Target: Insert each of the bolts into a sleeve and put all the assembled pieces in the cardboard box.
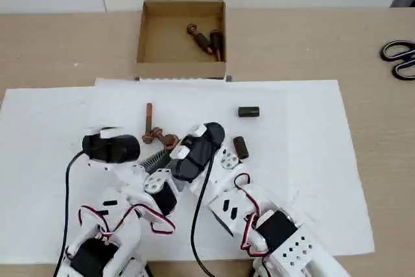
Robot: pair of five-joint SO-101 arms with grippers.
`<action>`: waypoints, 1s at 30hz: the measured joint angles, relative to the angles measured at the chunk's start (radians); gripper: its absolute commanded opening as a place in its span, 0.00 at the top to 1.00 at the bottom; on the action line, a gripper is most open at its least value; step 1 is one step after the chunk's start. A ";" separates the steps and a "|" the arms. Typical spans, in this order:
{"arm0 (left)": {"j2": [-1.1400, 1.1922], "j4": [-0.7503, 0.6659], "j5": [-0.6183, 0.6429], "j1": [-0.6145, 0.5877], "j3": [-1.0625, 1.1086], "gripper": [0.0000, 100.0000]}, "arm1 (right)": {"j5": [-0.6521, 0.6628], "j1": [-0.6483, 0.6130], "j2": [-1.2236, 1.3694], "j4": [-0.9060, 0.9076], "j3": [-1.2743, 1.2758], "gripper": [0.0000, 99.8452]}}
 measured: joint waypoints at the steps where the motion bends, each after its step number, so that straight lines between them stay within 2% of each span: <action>1: 0.000 -0.023 0.000 0.002 0.000 0.99 | -0.003 0.000 -0.002 0.003 0.018 1.00; 9: 0.000 -0.060 0.002 -0.120 -0.094 0.99 | -0.011 0.000 -0.018 0.006 0.120 1.00; 15: 0.000 -0.051 0.002 -0.209 -0.175 0.99 | -0.009 -0.005 -0.147 0.034 0.141 1.00; 19: 0.000 0.005 0.003 -0.213 -0.175 0.99 | -0.012 -0.005 -0.250 0.126 0.155 1.00; 24: 0.000 0.037 0.003 -0.221 -0.175 0.99 | -0.117 -0.005 -0.353 0.281 0.137 1.00; 30: 0.000 0.114 -0.028 -0.221 -0.175 0.99 | -0.157 0.028 -0.397 0.540 -0.038 1.00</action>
